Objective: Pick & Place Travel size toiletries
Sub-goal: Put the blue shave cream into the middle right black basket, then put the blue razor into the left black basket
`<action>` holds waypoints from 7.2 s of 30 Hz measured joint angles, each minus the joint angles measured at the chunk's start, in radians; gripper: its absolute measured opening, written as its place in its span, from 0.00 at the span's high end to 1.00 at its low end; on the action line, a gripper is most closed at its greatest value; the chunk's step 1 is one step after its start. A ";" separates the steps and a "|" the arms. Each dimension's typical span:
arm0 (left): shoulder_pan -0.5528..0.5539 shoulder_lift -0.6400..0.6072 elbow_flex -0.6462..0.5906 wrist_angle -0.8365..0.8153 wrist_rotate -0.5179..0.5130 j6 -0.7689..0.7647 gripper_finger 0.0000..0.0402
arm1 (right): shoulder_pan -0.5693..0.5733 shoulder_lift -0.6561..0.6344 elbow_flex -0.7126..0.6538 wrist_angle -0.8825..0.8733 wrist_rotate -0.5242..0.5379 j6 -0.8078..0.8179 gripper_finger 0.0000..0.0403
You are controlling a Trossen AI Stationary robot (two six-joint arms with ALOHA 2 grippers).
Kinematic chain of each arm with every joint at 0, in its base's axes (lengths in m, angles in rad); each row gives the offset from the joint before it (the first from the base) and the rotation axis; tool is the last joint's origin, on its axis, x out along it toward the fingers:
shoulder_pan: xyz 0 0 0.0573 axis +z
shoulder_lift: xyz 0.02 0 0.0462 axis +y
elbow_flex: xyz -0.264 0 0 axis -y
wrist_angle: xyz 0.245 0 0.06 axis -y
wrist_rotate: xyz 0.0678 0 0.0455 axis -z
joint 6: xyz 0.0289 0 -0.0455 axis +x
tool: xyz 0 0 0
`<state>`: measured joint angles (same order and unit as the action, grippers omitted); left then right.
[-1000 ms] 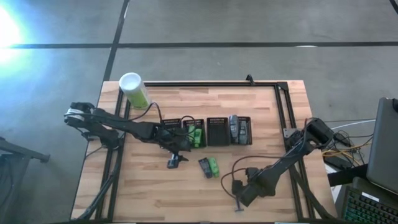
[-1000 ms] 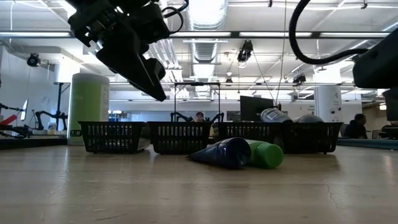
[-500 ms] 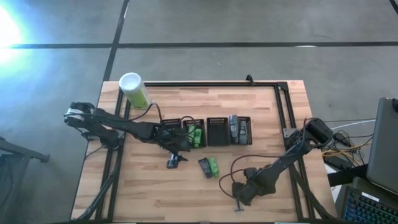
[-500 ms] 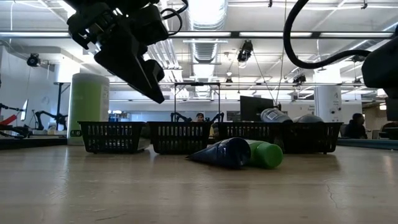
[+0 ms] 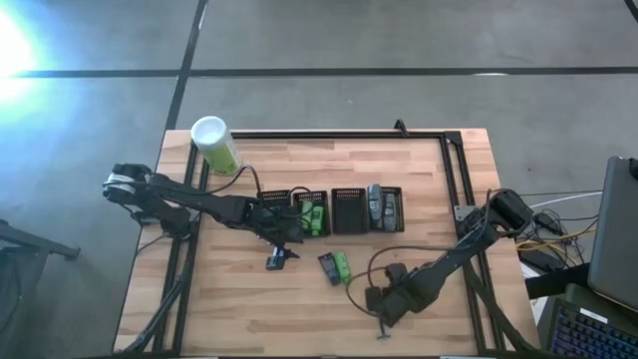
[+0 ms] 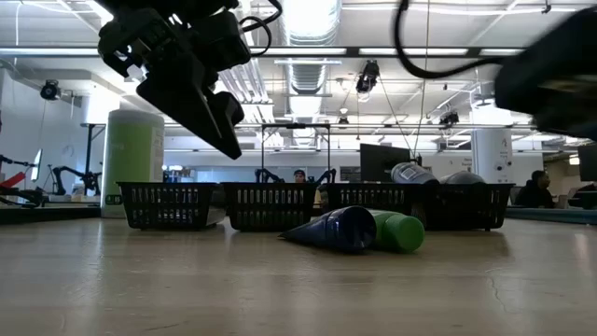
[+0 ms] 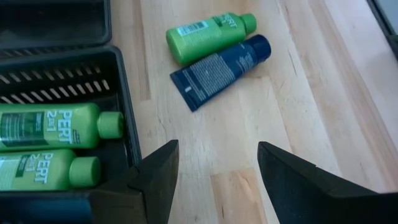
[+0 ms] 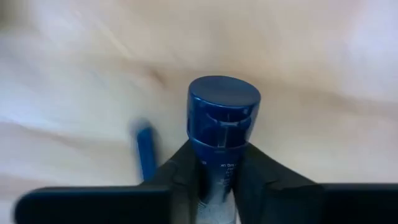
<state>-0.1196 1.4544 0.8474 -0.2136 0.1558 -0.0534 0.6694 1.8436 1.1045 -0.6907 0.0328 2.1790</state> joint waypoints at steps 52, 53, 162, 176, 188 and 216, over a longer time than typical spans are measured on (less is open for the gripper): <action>-0.002 -0.356 -0.002 0.012 0.130 -0.060 0.45 | -0.720 -0.132 0.084 0.113 0.035 -1.060 0.37; -0.002 -0.356 -0.002 0.012 0.130 -0.060 0.45 | -0.710 -0.132 0.093 0.091 0.034 -1.057 0.36; -0.075 -0.120 0.018 0.316 -0.080 0.703 0.45 | -0.541 -0.177 0.248 0.080 -0.422 -1.476 0.95; -0.074 0.013 0.136 0.313 -0.087 0.787 0.45 | -0.546 -0.178 0.248 0.088 -0.496 -1.484 0.94; -0.072 0.041 0.156 0.311 -0.098 0.786 0.64 | -0.545 -0.180 0.249 0.097 -0.517 -1.487 0.94; -0.072 0.038 0.154 0.256 -0.139 0.775 0.90 | -0.561 -0.180 0.249 0.105 -0.528 -1.457 0.75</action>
<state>-0.1917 1.4925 1.0016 0.0426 0.0173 0.7214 0.1088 1.6632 1.3533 -0.5854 -0.4950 0.7219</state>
